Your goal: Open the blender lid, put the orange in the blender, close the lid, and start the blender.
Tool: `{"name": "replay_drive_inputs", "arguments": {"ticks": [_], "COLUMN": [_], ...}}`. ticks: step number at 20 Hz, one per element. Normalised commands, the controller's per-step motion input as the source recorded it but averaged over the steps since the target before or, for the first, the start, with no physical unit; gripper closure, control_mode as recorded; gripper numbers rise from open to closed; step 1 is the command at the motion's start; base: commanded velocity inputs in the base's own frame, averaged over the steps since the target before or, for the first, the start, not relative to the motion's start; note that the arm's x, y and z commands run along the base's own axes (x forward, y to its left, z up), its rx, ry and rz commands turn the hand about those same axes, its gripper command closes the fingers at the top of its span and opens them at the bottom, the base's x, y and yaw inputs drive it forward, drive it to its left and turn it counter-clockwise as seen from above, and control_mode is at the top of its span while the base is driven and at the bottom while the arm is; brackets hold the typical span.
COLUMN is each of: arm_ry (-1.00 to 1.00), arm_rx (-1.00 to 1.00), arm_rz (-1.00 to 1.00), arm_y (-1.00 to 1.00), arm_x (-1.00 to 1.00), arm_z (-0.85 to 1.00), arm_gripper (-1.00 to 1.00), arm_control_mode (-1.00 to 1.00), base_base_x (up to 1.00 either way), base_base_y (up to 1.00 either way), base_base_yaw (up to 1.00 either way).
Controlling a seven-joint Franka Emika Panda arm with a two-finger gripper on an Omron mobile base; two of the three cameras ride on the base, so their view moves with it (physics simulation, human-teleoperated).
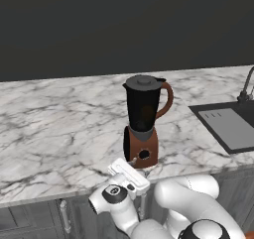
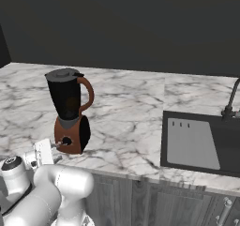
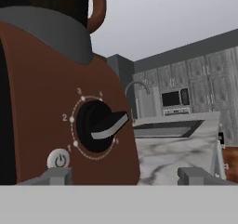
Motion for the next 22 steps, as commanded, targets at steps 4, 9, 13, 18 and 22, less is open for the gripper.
{"name": "replay_drive_inputs", "arguments": {"ticks": [4,9,13,18,22], "arm_ry": [-0.1,-0.1,-0.05,0.0,-0.02], "arm_rx": [0.0,0.0,0.0,0.01,0.02], "arm_rz": [0.0,0.0,0.02,0.05,0.08], "arm_y": [-0.12,-0.27,-0.4,-0.47,-0.48], "arm_x": [0.01,0.09,0.37,0.53,0.33], "arm_z": [0.22,0.0,0.0,0.0,0.0], "arm_gripper": [-1.0,-1.0,-1.0,-1.0,-1.0], "arm_control_mode": [-1.0,-1.0,-1.0,-1.0,-1.0], "base_base_x": [0.0,0.0,0.0,0.0,0.0], "base_base_y": [0.0,0.0,0.0,0.0,0.0], "base_base_yaw": [0.0,0.0,0.0,0.0,0.0]}}
